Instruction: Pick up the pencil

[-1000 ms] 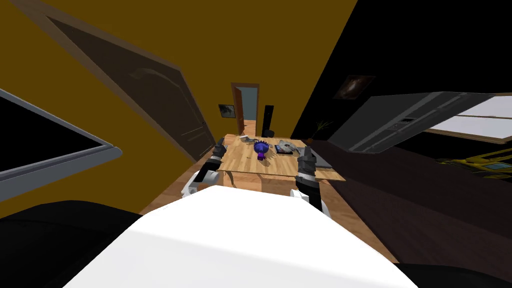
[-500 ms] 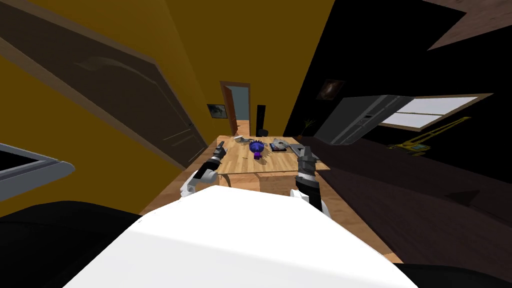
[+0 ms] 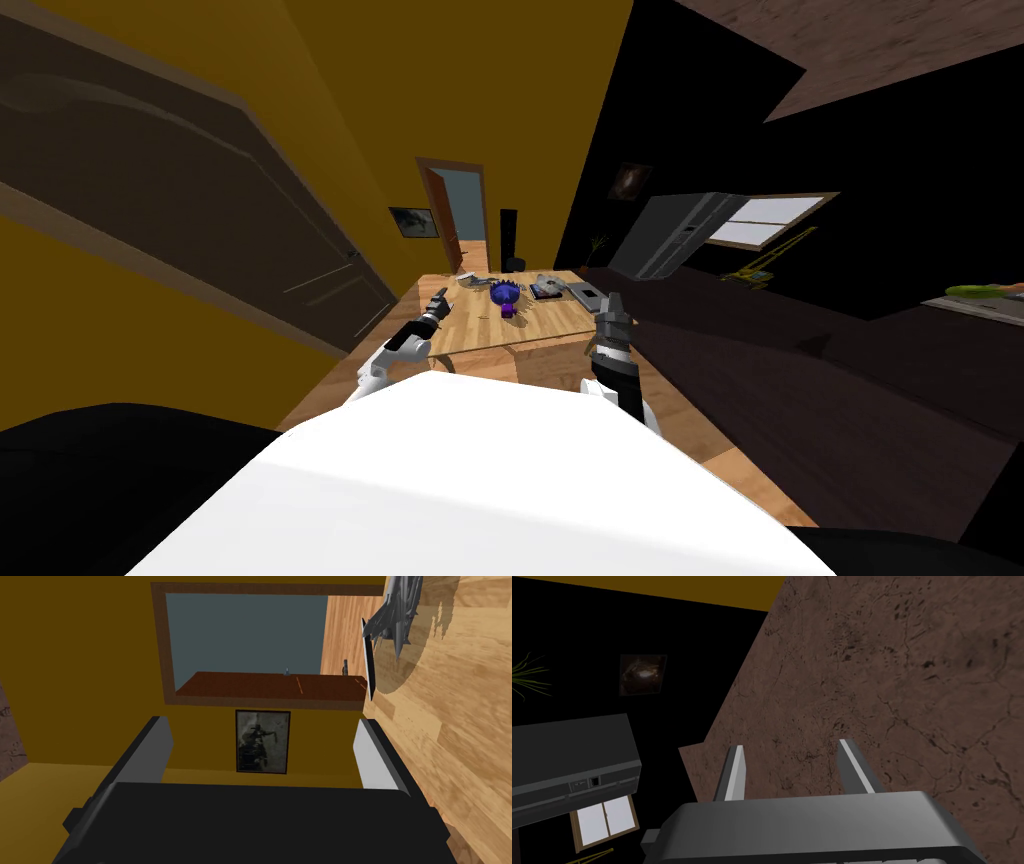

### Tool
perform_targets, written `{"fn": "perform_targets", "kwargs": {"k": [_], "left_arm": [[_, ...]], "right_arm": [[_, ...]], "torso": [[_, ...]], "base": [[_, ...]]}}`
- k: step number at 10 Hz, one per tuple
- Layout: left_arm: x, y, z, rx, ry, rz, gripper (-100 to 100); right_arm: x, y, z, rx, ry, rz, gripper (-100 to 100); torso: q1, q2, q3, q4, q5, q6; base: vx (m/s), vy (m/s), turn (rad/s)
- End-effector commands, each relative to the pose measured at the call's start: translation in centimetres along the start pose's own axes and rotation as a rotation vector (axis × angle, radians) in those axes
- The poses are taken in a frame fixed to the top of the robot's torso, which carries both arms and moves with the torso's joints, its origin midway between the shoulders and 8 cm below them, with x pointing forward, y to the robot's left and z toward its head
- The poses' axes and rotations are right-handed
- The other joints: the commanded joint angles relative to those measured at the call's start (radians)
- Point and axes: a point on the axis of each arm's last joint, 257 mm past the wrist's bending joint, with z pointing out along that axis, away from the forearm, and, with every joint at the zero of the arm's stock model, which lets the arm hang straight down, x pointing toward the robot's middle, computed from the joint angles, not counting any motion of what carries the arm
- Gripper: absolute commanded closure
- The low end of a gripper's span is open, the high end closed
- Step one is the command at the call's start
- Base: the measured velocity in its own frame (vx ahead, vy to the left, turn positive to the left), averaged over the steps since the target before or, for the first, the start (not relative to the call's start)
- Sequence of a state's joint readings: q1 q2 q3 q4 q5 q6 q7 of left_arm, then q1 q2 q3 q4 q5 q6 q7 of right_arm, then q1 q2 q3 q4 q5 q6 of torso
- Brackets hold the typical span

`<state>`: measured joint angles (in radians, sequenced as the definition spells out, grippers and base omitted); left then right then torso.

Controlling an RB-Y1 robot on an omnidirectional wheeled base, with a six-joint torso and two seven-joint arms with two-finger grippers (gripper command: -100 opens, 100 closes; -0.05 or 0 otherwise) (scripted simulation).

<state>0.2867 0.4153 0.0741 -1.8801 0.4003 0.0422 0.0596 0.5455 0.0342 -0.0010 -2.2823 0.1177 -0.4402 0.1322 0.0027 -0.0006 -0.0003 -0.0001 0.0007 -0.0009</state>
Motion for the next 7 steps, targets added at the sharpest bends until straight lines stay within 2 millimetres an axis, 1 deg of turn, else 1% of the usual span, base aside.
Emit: {"fn": "perform_targets", "kwargs": {"k": [1,2,3,4,5,6,7], "left_arm": [[-1.4,2.4,0.3,-0.08,-0.008,-0.027,-100],[-1.6,2.8,0.3,-0.088,-0.011,-0.054,-100],[-2.6,4.5,0.4,-0.148,-0.017,-0.066,-100],[-2.9,5.3,0.3,-0.166,-0.026,-0.095,-100],[-4.3,7.6,0.1,-0.24,-0.041,-0.11,-100],[-4.3,7.8,0.0,-0.246,-0.043,-0.143,-100],[-4.3,7.8,0.0,-0.246,-0.043,-0.145,-100]], "right_arm": [[0.0,0.0,0.0,0.0,0.0,0.0,0],[0.0,0.0,0.0,0.0,0.0,0.0,0],[0.0,0.0,0.0,0.0,0.0,0.0,0],[0.0,0.0,0.0,0.0,0.0,0.0,0],[0.0,0.0,0.0,0.0,0.0,0.0,0],[0.0,0.0,0.0,0.0,0.0,0.0,0],[0.0,0.0,0.0,0.0,0.0,0.0,0]], "torso": [[0.0,0.0,0.0,0.0,0.0,0.0],[0.0,0.0,0.0,0.0,0.0,0.001],[0.0,0.0,0.0,0.0,0.0,0.0],[0.0,-0.001,0.0,0.0,0.0,0.001],[0.0,0.0,0.0,0.0,0.0,0.0],[0.0,0.0,0.0,0.0,0.0,0.001],[0.0,0.0,0.0,0.0,0.0,0.0]], "base": [[-0.014,0.034,-0.254],[-0.012,0.035,-0.211],[-0.016,0.035,-0.36],[-0.013,0.039,-0.186],[-0.023,0.036,-0.323],[-0.025,0.036,-0.191],[-0.009,0.014,0.001]]}}
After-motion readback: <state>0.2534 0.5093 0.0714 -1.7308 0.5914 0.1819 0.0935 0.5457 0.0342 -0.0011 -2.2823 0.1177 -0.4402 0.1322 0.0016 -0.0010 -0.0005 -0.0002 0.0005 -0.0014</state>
